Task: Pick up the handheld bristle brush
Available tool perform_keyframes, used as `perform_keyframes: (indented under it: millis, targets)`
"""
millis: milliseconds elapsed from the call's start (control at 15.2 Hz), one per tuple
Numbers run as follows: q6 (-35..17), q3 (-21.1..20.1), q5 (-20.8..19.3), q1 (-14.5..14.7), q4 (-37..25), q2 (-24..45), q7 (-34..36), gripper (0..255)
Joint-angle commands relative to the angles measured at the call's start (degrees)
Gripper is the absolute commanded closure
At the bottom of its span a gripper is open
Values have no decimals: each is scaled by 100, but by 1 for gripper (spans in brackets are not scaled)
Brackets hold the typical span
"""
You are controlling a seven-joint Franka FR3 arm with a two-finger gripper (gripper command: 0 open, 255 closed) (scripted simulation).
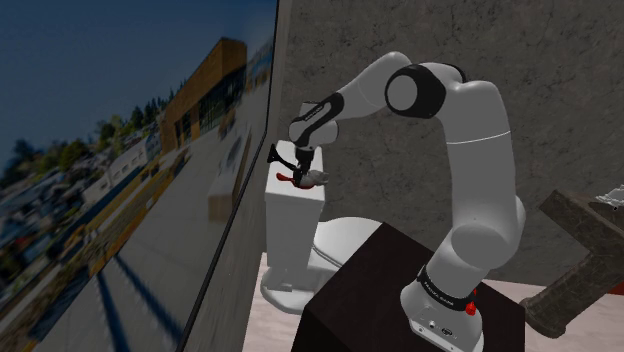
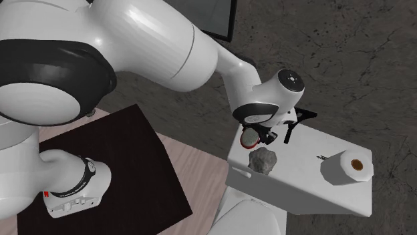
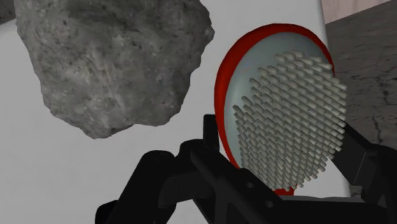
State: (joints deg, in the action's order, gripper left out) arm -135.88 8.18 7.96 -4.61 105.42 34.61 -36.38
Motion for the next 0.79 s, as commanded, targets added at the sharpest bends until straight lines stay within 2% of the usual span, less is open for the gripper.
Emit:
perform_keyframes:
  millis: [0,726]
  targets:
    - [92,16,-20,9,19,-112,10,255]
    - [697,96,-141,65,-16,-688,91,255]
